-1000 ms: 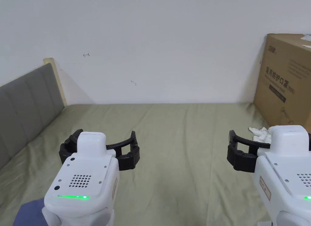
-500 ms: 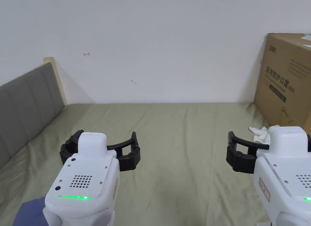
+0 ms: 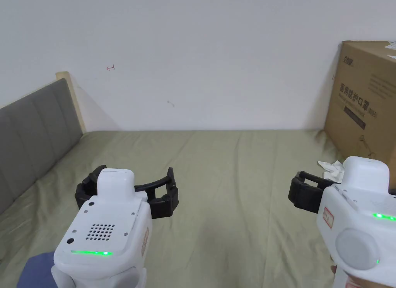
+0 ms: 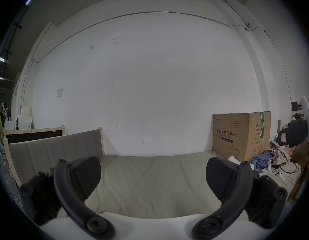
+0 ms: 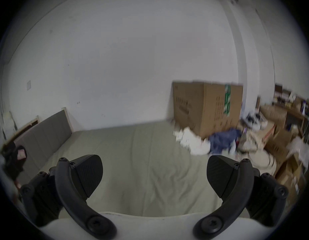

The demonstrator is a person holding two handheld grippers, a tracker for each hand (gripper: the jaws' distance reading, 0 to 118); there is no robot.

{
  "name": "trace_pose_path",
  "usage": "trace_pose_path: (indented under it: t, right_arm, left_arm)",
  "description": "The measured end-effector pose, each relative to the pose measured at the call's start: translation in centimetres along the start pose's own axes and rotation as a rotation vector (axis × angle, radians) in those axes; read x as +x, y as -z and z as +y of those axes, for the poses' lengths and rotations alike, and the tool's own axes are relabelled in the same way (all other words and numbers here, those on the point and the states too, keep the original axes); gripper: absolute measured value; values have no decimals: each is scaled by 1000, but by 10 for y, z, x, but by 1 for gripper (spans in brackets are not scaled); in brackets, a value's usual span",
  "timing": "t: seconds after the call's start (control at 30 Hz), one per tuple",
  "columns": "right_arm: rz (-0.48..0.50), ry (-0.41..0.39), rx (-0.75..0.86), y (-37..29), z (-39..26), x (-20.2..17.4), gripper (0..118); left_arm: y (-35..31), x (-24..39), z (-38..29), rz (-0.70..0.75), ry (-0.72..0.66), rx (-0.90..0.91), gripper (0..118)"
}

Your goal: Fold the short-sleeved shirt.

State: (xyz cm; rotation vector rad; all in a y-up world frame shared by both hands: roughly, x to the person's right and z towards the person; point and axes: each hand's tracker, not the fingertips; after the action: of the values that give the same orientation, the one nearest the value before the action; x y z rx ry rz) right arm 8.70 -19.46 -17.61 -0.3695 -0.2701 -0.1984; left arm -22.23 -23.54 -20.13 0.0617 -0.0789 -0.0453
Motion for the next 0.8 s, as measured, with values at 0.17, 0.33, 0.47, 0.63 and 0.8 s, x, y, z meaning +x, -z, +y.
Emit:
trace_pose_path:
  t: [0.17,0.33,0.47,0.63,0.8]
  right_arm:
    - [-54,7,-253,11,12,-3,118]
    - [-65,-1,-254,14,10,-5,118]
    - [-36,15,-247,12,7,-3,116]
    - [-71,-10,-229,11,6,-6,113]
    - [-67,-40,-204,11,7,-6,117]
  left_arm:
    - [0,-1,0,1,2,4,118]
    - [-2,-2,-1,1,0,5,118]
    - [-3,-3,-2,4,0,3,118]
    - [-5,-4,-2,4,-9,4,118]
    - [-4,-4,-1,5,-3,7,118]
